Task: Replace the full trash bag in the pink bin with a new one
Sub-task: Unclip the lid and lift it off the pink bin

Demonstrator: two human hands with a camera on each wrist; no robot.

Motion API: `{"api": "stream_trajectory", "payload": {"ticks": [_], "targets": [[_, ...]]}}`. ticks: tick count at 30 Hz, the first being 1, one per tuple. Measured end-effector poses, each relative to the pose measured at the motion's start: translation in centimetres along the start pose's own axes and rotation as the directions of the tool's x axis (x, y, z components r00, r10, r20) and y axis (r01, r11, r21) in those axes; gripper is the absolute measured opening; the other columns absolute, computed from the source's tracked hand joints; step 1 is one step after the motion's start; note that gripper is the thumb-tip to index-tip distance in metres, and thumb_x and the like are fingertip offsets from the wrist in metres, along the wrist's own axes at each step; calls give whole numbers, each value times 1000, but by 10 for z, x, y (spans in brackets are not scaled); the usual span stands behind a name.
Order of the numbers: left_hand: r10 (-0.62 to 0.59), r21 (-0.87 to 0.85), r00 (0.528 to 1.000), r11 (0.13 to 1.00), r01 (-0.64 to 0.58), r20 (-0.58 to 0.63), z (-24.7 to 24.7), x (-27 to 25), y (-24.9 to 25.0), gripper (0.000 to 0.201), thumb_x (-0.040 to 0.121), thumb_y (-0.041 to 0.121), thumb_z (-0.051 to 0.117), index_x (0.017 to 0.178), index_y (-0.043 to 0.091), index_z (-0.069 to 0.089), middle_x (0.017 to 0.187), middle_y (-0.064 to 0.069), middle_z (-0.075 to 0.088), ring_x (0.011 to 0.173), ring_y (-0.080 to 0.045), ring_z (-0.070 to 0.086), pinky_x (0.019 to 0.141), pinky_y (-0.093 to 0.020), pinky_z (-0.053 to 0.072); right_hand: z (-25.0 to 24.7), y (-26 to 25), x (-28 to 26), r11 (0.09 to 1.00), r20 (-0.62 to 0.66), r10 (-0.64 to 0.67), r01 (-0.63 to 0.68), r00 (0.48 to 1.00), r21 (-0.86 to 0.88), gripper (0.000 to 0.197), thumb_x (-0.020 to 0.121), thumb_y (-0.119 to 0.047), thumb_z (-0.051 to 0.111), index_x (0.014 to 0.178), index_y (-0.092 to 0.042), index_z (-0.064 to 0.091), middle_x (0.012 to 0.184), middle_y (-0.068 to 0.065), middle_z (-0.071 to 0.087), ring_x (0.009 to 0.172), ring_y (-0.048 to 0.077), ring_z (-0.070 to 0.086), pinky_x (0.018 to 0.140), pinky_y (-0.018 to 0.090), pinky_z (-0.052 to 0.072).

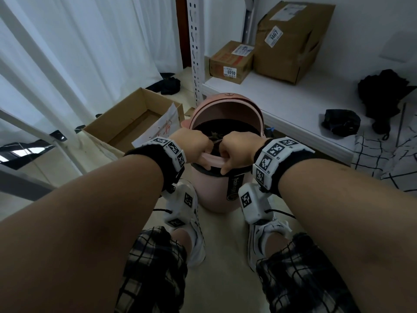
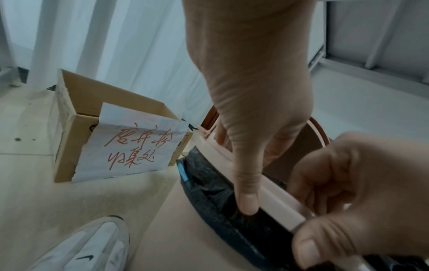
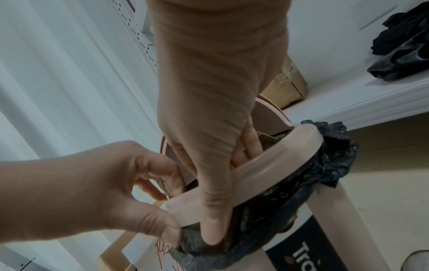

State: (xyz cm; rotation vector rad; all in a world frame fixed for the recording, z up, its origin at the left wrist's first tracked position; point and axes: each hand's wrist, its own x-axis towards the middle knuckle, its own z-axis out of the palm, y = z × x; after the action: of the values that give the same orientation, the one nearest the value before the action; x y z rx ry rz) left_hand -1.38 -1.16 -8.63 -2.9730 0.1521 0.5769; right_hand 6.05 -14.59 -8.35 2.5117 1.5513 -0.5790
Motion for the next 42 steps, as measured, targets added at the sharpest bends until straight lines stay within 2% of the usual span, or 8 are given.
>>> {"api": "stream_trajectory", "payload": {"ticks": [5, 9, 15, 20, 23, 27, 36, 42], "targets": [[-80, -109, 995, 991, 74, -52, 5, -6, -16, 49, 80, 48, 66, 112, 13, 60, 113, -8, 54, 108, -25, 50, 90, -37, 44, 6, 3, -2, 990, -6, 26, -25, 1000, 142, 39, 76, -40, 74, 95, -6, 67, 83, 4, 60, 76, 19, 55, 53, 25, 38], [-108, -121, 993, 987, 102, -42, 9, -8, -21, 46, 82, 43, 65, 117, 15, 57, 119, -8, 50, 111, -25, 49, 94, -39, 44, 7, 1, -3, 993, -4, 25, -24, 1000, 116, 35, 78, -37, 72, 93, -6, 66, 79, 3, 57, 73, 19, 52, 51, 25, 36], [-10, -14, 1000, 1000, 10, 25, 8, -4, -12, 40, 88, 34, 61, 124, 16, 57, 123, -5, 54, 113, -23, 51, 88, -32, 41, 6, -1, 1, 999, 54, -7, 4, 999, 44, 35, 77, -39, 72, 86, -5, 67, 75, 5, 57, 68, 20, 52, 53, 28, 39], [19, 54, 1000, 998, -19, -3, 7, -5, -14, 38, 88, 38, 60, 120, 18, 61, 119, -3, 58, 113, -23, 52, 93, -36, 46, 5, 1, 2, 999, 55, -24, 21, 998, 46, 40, 73, -43, 75, 87, -6, 69, 78, 4, 63, 71, 18, 55, 54, 27, 41], [26, 100, 1000, 995, -27, 8, 7, -5, -15, 36, 86, 41, 61, 114, 19, 64, 116, -2, 61, 113, -22, 52, 93, -41, 48, 8, 0, 4, 998, 71, -22, 18, 997, 67, 37, 73, -43, 76, 85, -9, 68, 70, -2, 57, 70, 17, 55, 52, 24, 40], [45, 110, 999, 993, -47, 21, 6, -6, -14, 36, 85, 42, 62, 113, 20, 66, 115, -1, 63, 115, -21, 50, 92, -41, 49, 11, 1, 9, 994, 106, -11, -1, 994, 109, 38, 72, -44, 77, 84, -8, 70, 73, 1, 61, 73, 20, 59, 65, 33, 49], [58, 10, 995, 998, -59, 86, 1, -3, -7, 38, 86, 38, 63, 114, 13, 66, 115, -5, 65, 104, -24, 59, 90, -34, 46, 17, 16, 10, 954, 152, 63, -104, 986, 281, 39, 70, -48, 75, 83, -11, 74, 89, 9, 73, 89, 27, 68, 76, 39, 56], [88, 18, 994, 996, -89, 65, -3, -1, -3, 37, 88, 37, 61, 114, 12, 66, 115, -6, 64, 104, -25, 58, 89, -33, 44, 18, 15, 10, 967, 224, 47, -101, 974, 236, 48, 70, -44, 77, 84, 1, 67, 76, 10, 60, 69, 20, 53, 57, 27, 41]]}}
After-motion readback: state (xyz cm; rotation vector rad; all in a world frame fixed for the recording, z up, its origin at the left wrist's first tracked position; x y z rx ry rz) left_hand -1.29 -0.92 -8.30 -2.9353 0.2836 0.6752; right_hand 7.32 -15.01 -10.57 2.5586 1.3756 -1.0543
